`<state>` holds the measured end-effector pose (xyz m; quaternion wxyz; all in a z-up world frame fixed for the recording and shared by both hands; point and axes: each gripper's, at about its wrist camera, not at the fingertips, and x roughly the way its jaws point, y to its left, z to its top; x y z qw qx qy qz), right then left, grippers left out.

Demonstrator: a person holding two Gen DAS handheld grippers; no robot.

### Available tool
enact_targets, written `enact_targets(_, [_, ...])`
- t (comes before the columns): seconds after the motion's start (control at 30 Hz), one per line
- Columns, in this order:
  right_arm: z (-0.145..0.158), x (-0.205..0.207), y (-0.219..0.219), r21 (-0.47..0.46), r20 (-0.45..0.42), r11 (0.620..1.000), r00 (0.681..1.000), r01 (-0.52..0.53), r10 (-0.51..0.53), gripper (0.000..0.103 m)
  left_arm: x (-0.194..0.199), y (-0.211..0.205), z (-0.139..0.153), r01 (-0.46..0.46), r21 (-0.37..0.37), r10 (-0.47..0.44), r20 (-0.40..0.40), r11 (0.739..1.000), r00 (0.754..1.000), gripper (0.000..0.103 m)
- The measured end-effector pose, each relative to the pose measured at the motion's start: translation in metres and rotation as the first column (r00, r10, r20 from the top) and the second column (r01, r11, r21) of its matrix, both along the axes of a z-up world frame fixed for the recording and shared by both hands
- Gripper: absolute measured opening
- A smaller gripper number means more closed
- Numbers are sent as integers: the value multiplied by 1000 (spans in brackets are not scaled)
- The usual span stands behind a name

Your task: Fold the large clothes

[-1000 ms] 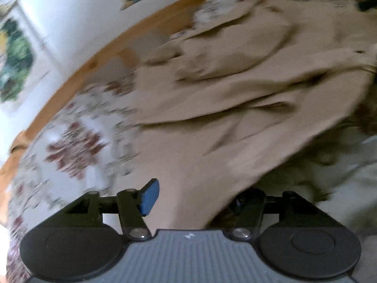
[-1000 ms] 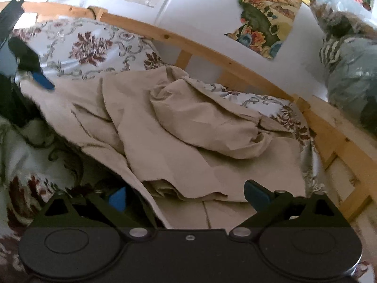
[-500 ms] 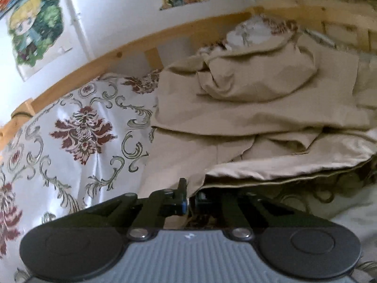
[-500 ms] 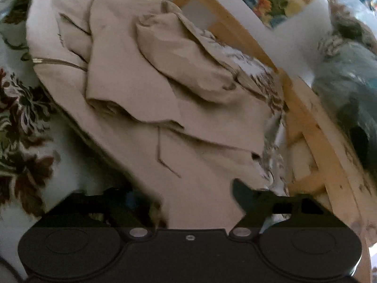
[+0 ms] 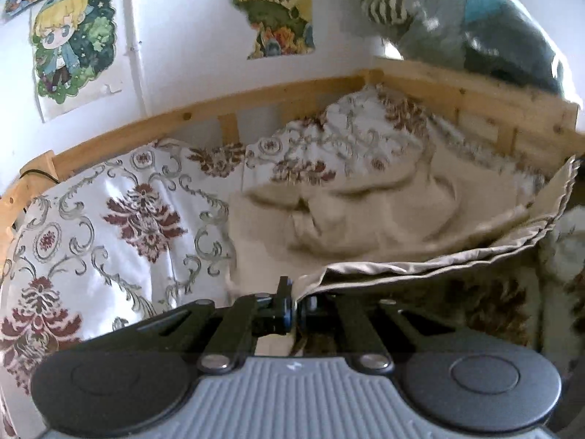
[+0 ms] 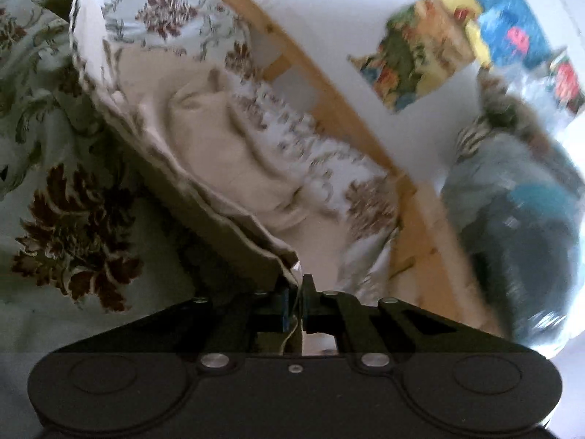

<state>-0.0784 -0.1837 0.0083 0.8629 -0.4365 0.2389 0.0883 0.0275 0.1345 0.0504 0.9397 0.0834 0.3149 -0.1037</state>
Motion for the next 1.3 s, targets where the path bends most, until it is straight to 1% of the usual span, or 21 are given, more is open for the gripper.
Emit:
enact_targets(0.07, [11, 1, 4, -8, 31, 1000, 1000, 0, 0, 6, 17, 0, 9, -8, -10, 8, 1, 1000, 1000, 4])
enact_targets(0.17, [11, 32, 9, -35, 82, 999, 996, 21, -18, 7, 59, -12, 10, -42, 67, 42, -4, 997, 999, 5])
enact_targets(0.27, [-3, 78, 16, -63, 135, 994, 988, 83, -74, 13, 110, -25, -4, -96, 125, 108, -93, 988, 990, 5])
enact_targets(0.3, [-12, 95, 18, -82, 159, 990, 983, 110, -96, 24, 127, -29, -12, -108, 150, 127, -127, 983, 984, 5])
enact_targets(0.33, [-21, 114, 19, -98, 188, 985, 975, 140, -120, 42, 145, -30, -23, -117, 172, 145, -161, 978, 976, 5])
enact_targets(0.37, [-32, 133, 18, -102, 225, 979, 963, 176, -150, 53, 162, -32, -35, -125, 190, 164, -203, 974, 965, 5])
enact_targets(0.4, [-39, 148, 17, -97, 254, 973, 950, 211, -181, 69, 179, -31, -47, -134, 201, 182, -243, 970, 953, 5])
enact_targets(0.47, [-42, 168, 13, -18, 274, 965, 929, 263, -248, 73, 209, -29, -67, -142, 206, 200, -296, 968, 934, 5])
enact_targets(0.5, [-39, 169, 11, 56, 295, 959, 913, 277, -281, 81, 222, -27, -77, -149, 203, 210, -321, 968, 924, 6])
enact_targets(0.53, [-38, 167, 10, 119, 323, 953, 897, 279, -303, 93, 233, -26, -84, -161, 197, 221, -341, 967, 914, 5])
enact_targets(0.57, [-38, 164, 8, 177, 350, 945, 880, 275, -322, 98, 242, -26, -90, -171, 191, 231, -355, 966, 906, 5])
enact_targets(0.67, [-44, 149, -6, 289, 373, 921, 855, 261, -360, 101, 258, -29, -102, -163, 211, 232, -362, 964, 903, 5])
enact_targets(0.77, [-57, 153, -28, 317, 309, 883, 842, 346, -441, 100, 264, -33, -109, -133, 226, 208, -349, 965, 914, 6])
enact_targets(0.9, [-81, 176, -72, 429, 129, 752, 790, 500, -599, 96, 276, -33, -117, -136, 198, 205, -384, 971, 901, 6])
enact_targets(0.97, [-99, 185, -84, 423, 72, 712, 763, 560, -643, 96, 277, -26, -118, -156, 155, 207, -401, 975, 892, 12])
enact_targets(1.0, [-108, 192, -89, 404, 49, 706, 756, 582, -652, 97, 277, -20, -117, -172, 127, 209, -404, 977, 891, 16])
enact_targets(1.03, [-116, 195, -90, 398, 38, 703, 755, 589, -654, 98, 274, -15, -115, -190, 107, 218, -402, 976, 889, 28])
enact_targets(1.07, [-121, 196, -88, 402, 36, 698, 751, 593, -659, 99, 272, -9, -111, -214, 90, 232, -390, 973, 891, 54])
enact_targets(1.13, [-125, 199, -85, 413, 41, 689, 743, 596, -668, 99, 262, 2, -98, -257, 47, 257, -339, 965, 905, 85])
enact_targets(1.2, [-124, 198, -79, 408, 49, 699, 751, 587, -659, 99, 246, 14, -82, -281, -11, 268, -265, 960, 926, 91])
enact_targets(1.3, [-121, 192, -74, 419, 55, 714, 769, 561, -637, 100, 218, 26, -62, -268, -86, 248, -188, 960, 950, 101])
